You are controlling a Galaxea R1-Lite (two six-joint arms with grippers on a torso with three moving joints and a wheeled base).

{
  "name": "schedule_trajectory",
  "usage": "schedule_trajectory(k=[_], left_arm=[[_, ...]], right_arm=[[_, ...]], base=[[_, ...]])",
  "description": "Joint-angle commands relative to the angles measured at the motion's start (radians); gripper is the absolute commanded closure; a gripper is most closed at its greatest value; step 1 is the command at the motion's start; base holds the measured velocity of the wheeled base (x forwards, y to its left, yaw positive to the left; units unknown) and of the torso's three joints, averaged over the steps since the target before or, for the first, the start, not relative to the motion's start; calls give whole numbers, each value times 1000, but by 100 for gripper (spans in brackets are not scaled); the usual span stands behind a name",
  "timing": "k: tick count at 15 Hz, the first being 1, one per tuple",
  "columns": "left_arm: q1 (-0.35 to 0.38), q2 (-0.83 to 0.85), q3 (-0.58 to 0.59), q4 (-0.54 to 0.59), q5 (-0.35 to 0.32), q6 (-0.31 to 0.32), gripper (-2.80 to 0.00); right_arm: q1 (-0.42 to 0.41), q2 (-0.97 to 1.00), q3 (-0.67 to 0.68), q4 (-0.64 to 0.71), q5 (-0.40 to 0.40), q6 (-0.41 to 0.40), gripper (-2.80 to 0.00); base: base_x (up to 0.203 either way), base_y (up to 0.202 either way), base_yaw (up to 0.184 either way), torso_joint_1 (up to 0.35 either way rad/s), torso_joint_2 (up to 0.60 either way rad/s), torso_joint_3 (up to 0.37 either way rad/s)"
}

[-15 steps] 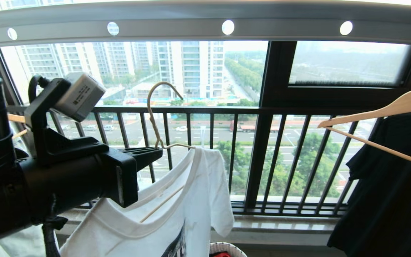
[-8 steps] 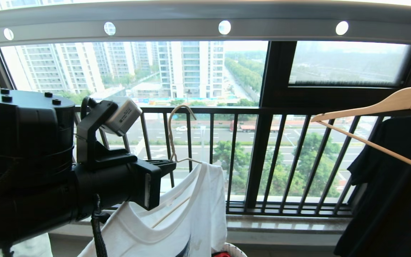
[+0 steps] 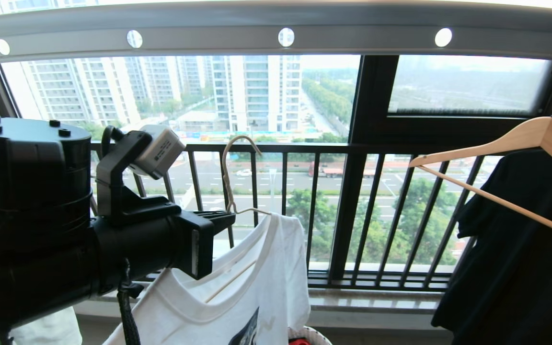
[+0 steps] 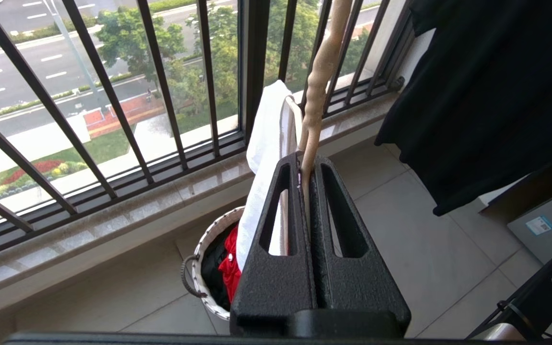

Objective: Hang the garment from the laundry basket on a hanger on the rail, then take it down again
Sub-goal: Take the clothes off the clothes rack

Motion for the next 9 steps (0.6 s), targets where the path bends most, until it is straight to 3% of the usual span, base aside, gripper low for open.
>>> schedule_trajectory(k=[1, 4, 9], left_arm=[[0, -11, -1, -15, 1, 0, 0], [0, -9, -3, -48, 1, -4, 0], [31, 26, -1, -74, 3, -4, 0]], right_arm=[[0, 72, -97, 27, -6, 1, 0], [0, 271, -234, 56, 6, -1, 0], [4, 645, -450, 53, 159, 15, 0]], base=[[0, 0, 0, 0, 0, 0], [0, 0, 0, 0, 0, 0], [0, 0, 0, 0, 0, 0]])
